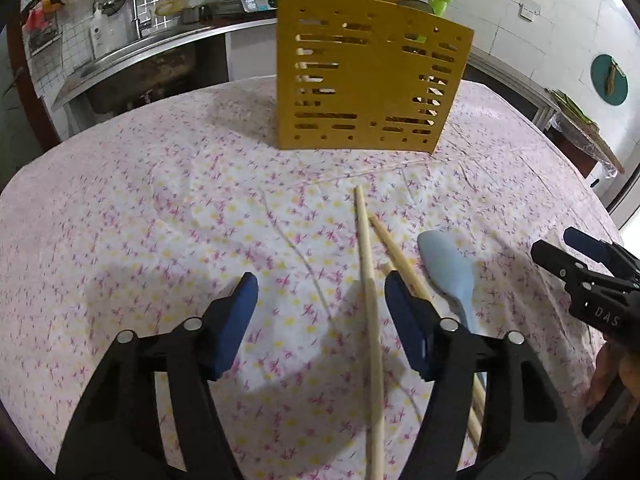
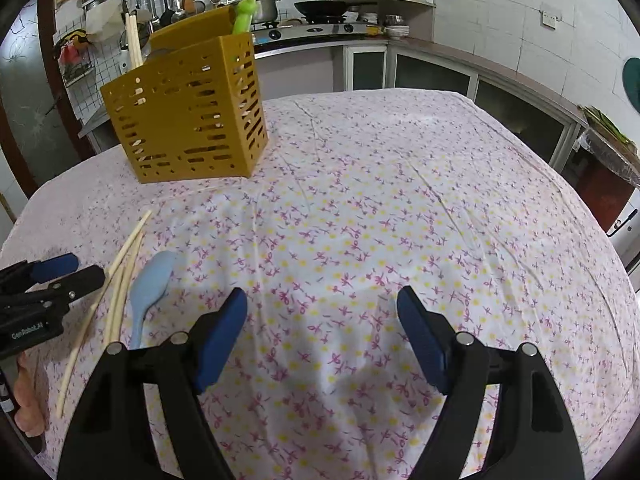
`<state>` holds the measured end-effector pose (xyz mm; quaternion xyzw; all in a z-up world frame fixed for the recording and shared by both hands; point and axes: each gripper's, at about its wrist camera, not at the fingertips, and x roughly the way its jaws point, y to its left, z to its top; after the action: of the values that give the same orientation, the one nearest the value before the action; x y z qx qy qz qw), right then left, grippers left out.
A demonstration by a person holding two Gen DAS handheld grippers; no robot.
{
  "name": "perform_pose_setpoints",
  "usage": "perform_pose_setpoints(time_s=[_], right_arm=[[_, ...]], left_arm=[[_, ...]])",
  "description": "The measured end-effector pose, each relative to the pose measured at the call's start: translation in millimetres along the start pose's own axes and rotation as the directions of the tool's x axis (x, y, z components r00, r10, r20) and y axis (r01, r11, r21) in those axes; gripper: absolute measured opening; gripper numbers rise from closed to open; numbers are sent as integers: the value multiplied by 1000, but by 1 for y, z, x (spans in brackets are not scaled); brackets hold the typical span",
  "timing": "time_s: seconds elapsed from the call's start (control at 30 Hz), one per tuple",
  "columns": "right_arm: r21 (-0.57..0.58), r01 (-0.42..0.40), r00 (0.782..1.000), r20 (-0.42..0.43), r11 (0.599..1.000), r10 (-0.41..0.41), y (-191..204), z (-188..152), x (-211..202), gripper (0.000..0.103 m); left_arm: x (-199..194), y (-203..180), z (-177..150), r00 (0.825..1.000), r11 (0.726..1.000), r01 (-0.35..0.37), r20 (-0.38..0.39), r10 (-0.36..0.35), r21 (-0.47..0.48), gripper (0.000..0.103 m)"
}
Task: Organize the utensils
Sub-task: 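Move both open grippers back toward the chopsticks and blue spoon on the table, then grasp a chopstick with the left gripper while the right grasps the light-blue spoon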
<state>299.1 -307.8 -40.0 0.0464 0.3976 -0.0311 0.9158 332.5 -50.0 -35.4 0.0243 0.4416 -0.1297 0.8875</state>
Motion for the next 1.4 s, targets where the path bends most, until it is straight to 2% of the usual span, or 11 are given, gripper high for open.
perform_pose_setpoints(time_s=[0.1,0.17,0.33,0.47,0.57,0.87,1.0,1.07,1.2,1.3,1.4], right_arm=[[1,6,1000,-5,1000,-6,0,0,1,76],[9,11,1000,-7,1000,-11,0,0,0,76],[14,23,1000,-10,1000,-23,-3,1,-2,76],[14,17,1000,-8,1000,-17,3,-1,-5,76],[-1,4,1000,-10,1000,-4,16,0,-6,76],[-57,-73,997,-26,996,72,68,6,-2,76],[-95,-70,997,-47,993,66,89,10,5,75],[-93,-71,994,-90,993,63,96,12,12,65],[-79,-86,985,-155,993,73,106,14,23,59],[-109,-58,984,-171,992,39,115,15,26,50],[-98,-68,982,-181,993,50,115,20,27,36]], left_arm=[[9,-8,8,1000,999,-5,-3,5,36,58],[16,-13,12,1000,999,1,-22,0,43,45],[31,-20,28,999,998,-13,-42,16,61,37],[40,-18,40,998,999,-6,-59,9,51,18],[39,-11,42,997,999,31,-71,-29,29,5],[15,29,27,997,999,40,-63,-41,-19,2],[7,52,19,998,998,24,-63,-28,-61,2],[2,61,15,998,997,16,-58,-21,-75,2],[-3,72,10,998,995,20,-59,-26,-98,2],[-4,77,6,998,993,22,-58,-29,-112,2],[-4,79,3,998,993,25,-62,-33,-117,2]])
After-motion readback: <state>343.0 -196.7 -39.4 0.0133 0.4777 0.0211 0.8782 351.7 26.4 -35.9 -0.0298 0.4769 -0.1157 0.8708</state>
